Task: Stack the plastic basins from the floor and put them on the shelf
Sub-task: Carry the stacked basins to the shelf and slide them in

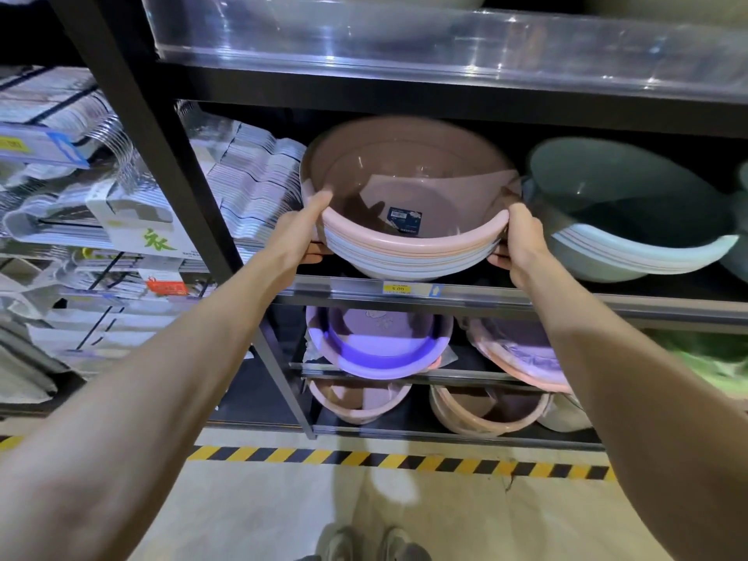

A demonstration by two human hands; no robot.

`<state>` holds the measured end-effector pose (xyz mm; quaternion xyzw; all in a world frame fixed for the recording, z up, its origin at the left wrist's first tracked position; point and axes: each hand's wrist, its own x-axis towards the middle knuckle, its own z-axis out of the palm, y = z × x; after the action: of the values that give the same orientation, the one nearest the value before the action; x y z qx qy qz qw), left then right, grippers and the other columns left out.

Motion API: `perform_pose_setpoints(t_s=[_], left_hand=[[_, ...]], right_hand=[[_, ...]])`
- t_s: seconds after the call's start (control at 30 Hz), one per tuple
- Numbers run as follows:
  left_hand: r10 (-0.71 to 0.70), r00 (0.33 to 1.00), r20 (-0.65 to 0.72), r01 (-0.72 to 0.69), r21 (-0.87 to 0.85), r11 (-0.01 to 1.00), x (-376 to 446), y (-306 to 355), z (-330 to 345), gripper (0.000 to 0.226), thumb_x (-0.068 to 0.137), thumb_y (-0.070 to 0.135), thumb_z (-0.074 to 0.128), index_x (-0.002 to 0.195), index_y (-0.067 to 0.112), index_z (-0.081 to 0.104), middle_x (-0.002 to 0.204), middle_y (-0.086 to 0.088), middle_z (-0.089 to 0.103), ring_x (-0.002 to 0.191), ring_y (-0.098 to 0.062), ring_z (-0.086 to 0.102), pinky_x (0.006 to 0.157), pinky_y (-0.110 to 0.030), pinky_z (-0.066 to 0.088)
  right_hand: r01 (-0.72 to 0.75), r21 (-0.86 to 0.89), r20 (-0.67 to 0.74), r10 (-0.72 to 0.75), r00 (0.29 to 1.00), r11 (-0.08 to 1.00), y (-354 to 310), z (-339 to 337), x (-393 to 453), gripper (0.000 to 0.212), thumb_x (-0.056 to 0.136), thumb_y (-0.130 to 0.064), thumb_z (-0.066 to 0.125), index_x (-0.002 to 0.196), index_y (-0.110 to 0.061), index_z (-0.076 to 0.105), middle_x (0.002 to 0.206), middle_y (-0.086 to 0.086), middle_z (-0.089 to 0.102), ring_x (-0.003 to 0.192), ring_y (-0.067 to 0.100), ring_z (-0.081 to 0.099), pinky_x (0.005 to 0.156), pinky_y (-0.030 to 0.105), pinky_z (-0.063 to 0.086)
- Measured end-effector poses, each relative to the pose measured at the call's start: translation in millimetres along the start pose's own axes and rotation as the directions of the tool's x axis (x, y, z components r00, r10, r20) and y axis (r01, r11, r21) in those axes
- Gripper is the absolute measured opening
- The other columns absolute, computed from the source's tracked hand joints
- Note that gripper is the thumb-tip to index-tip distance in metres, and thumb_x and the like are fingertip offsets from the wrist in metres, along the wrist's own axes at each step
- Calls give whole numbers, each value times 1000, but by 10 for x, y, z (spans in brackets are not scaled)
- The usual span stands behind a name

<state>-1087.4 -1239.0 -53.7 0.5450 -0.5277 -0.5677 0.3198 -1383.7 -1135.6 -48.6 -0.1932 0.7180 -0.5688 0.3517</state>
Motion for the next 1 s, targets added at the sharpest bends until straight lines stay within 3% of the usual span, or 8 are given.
perform_pose_setpoints(t_s=[0.07, 0.13, 0.2, 0.27, 0.4, 0.67, 0.9, 1.0], left_hand=[[34, 998, 53, -37, 57, 998, -135, -109, -34, 89, 74, 81, 58, 136, 16, 55, 117, -6, 72, 97, -20, 74, 84, -39, 57], [93, 991, 94, -103, 114, 988, -266, -240, -76, 104, 71, 82, 62, 153, 23, 35, 130, 0, 66, 105, -15, 71, 91, -38, 54], [146, 979, 143, -172, 183, 968, -379, -354, -93, 110, 68, 81, 70, 157, 33, 26, 137, 5, 59, 114, -9, 64, 96, -34, 50], [220, 965, 145, -253, 281, 926, -475, -421, -63, 115, 64, 77, 76, 157, 41, 20, 144, 4, 52, 123, -10, 57, 97, -33, 48], [391, 918, 68, -368, 519, 772, -569, -430, 78, 112, 64, 78, 74, 155, 45, 17, 151, 9, 49, 133, -19, 53, 101, -50, 50], [518, 855, -4, -385, 664, 641, -430, -397, 137, 112, 66, 86, 62, 154, 32, 18, 143, 2, 55, 122, -26, 58, 83, -48, 57], [527, 849, -26, -363, 696, 619, -226, -370, 177, 98, 65, 91, 57, 136, 26, 38, 132, 2, 60, 115, -26, 61, 80, -47, 56], [515, 856, -38, -318, 748, 582, -139, -351, 192, 93, 64, 95, 52, 119, 20, 46, 115, -2, 63, 101, -27, 63, 76, -47, 55]], right_hand=[[-1, -13, 58, 2, 998, 1000, 50, -58, -131, 36, 92, -50, 49, 101, -16, 57, 81, -1, 63, 64, 16, 61, 62, 30, 50], [49, -75, 131, -39, 991, 996, 140, -156, -271, 58, 90, -62, 52, 122, -15, 58, 100, 4, 69, 68, 17, 65, 64, 31, 52], [156, -177, 186, -123, 975, 972, 272, -262, -435, 86, 81, -72, 59, 148, -20, 45, 116, 3, 69, 78, 16, 69, 75, 32, 55], [318, -354, 216, -254, 943, 879, 399, -325, -591, 100, 72, -75, 66, 156, -30, 33, 117, -6, 66, 98, 13, 67, 88, 32, 52], [435, -612, 233, -374, 898, 661, 499, -200, -742, 105, 69, -76, 66, 156, -45, 17, 129, -1, 54, 116, 20, 57, 88, 43, 48], [381, -672, 138, -398, 907, 635, 536, -56, -679, 115, 67, -83, 61, 157, -43, 1, 127, 1, 47, 107, 29, 61, 89, 52, 52], [359, -718, 141, -381, 914, 597, 492, 15, -438, 112, 70, -86, 58, 156, -28, 17, 140, 0, 43, 113, 26, 61, 89, 46, 45], [345, -733, 124, -383, 915, 587, 473, 58, -373, 96, 69, -87, 57, 137, -22, 37, 131, -2, 46, 109, 26, 62, 83, 44, 43]])
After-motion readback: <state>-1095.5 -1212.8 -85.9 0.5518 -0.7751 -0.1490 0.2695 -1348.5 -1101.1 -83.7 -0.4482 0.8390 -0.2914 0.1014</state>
